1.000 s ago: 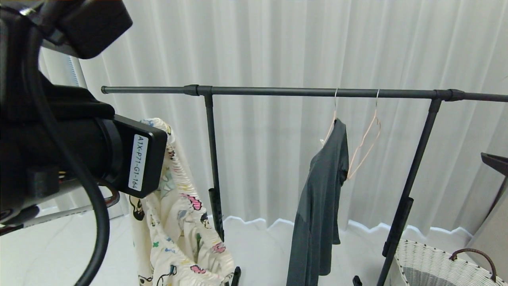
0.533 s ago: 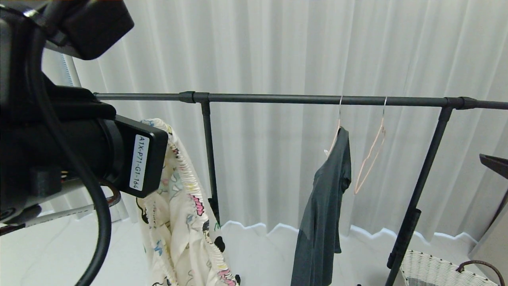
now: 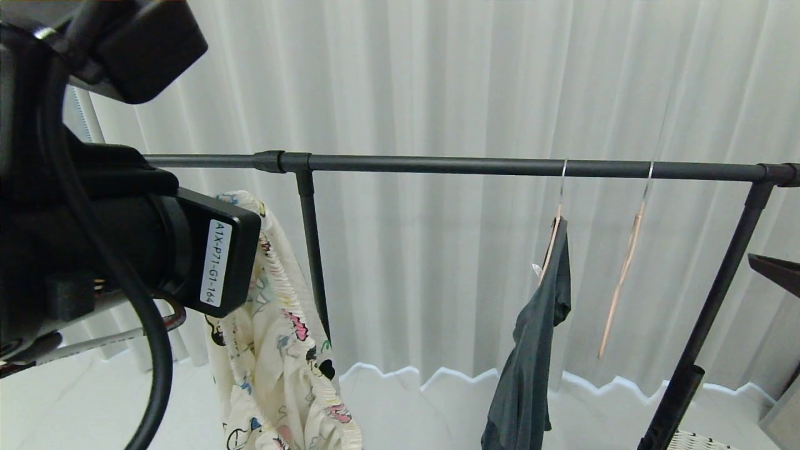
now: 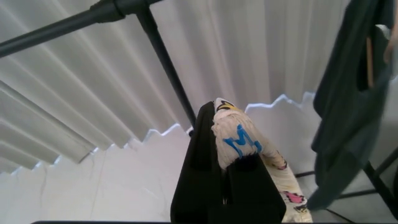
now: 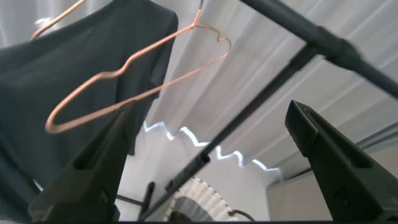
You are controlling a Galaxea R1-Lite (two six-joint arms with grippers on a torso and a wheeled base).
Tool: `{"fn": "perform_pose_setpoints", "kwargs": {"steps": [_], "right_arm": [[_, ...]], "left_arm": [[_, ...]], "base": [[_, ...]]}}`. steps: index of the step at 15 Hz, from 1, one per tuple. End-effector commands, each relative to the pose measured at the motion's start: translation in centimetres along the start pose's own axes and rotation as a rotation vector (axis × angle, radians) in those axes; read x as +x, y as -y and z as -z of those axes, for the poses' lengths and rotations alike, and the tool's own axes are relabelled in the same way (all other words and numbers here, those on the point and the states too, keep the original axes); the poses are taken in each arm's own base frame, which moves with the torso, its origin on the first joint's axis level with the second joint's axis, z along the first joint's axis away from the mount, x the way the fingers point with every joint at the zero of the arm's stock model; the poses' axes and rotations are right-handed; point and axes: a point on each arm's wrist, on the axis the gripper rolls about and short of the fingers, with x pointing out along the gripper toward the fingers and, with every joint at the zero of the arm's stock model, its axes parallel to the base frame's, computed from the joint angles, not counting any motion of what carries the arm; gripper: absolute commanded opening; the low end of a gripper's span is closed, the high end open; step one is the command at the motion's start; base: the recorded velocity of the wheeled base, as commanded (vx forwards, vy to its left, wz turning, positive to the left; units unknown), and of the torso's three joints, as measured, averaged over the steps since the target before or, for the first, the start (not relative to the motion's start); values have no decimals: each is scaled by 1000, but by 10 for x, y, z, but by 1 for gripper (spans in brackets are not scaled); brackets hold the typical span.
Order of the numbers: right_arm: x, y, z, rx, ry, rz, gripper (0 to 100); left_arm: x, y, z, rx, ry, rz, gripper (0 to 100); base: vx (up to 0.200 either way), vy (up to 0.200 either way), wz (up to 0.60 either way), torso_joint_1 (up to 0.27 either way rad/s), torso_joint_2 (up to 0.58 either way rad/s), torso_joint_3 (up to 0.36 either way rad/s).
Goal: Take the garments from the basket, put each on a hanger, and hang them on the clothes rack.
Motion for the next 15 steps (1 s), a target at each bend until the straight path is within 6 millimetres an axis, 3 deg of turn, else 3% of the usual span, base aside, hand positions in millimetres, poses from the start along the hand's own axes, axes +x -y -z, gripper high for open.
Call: {"fn": "perform_pose_setpoints", "kwargs": {"steps": [1,5,8,11,15], "right_arm": [[13,-2,2,11,-47,4,100],[67,-13,-9,145,-155,-13,100],[100,-36,-21,248,-199,-73,100],[113,-48,-13,248,-264,-90,100],[107,-45,-2,290,-366,-8,100]], "left_arm": [[-1,-2,3,3,-2,-18,0],[-9,-17,16,-8,-4,-59,0],[-13,-30,20,-34,-1,-91,0],[-12,-32,19,-40,-2,-102,0],[-11,-31,20,-37,-6,-102,0]], "base": [[0,0,0,0,0,0],[0,0,0,0,0,0],[0,0,0,0,0,0],[0,0,0,0,0,0],[0,0,0,0,0,0]]}}
